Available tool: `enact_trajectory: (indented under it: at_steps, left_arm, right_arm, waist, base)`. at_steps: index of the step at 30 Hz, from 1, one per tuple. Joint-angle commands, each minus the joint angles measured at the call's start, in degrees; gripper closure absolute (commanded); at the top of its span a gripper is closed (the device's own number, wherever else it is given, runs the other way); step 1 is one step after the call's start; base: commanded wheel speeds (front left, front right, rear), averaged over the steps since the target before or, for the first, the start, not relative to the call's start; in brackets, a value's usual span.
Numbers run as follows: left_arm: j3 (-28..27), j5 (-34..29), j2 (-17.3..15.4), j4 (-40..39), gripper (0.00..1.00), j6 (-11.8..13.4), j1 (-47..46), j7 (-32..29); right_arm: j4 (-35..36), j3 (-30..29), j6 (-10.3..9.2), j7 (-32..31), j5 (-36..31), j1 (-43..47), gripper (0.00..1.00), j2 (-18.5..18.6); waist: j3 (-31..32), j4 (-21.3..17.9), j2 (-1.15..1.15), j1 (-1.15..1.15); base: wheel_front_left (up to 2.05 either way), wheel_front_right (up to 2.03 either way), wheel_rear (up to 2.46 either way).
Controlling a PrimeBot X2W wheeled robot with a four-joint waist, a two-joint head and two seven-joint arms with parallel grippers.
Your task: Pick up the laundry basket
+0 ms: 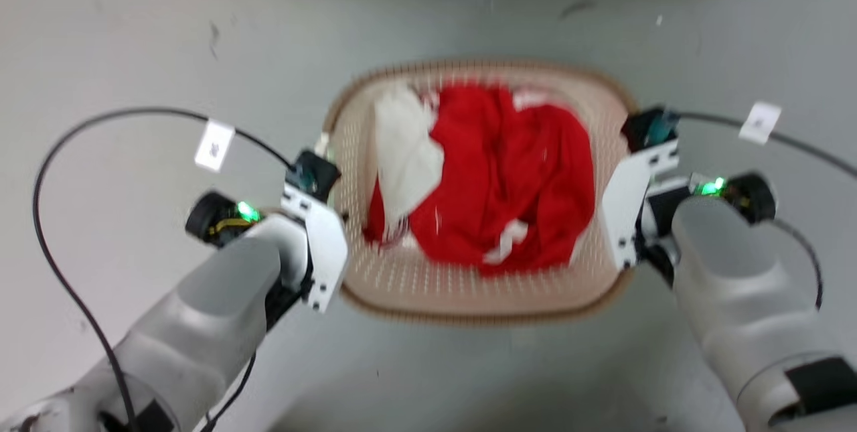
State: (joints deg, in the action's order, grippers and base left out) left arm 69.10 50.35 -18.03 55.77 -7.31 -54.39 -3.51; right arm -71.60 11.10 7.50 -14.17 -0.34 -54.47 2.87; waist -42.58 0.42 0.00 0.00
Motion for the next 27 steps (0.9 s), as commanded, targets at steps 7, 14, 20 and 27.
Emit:
enact_trajectory:
  at_steps: [7,14,20,27]
  left_arm:
    - [3.2,5.3,-2.6,-4.1,1.0,-0.2,5.4,-4.9]
    - [4.1,8.6,-4.3,-9.5,1.0,-0.2,8.4,-11.8]
    - [4.2,10.7,-5.8,-13.3,1.0,-0.3,9.6,-17.4]
    - [4.3,12.9,-6.7,-17.3,1.0,-0.4,11.6,-25.3]
  right_arm:
    - [0.3,7.3,-0.02,-8.1,6.5,6.6,1.0,0.1]
    - [2.9,15.4,-0.01,-16.9,13.5,11.0,1.0,0.0]
    - [4.2,19.3,0.06,-23.5,19.0,13.3,1.0,-0.1]
    - [4.1,21.8,0.06,-28.1,23.3,13.5,1.0,-0.2]
  waist:
    - [15.8,0.4,0.0,0.0]
    - [25.8,-0.1,0.0,0.0]
    - [33.0,-0.4,0.0,0.0]
    - [38.6,-0.4,0.0,0.0]
  base:
    - [0.0,0.0,0.0]
    - [0.0,0.0,0.0]
    - [0.0,0.0,0.0]
    - [0.0,0.0,0.0]
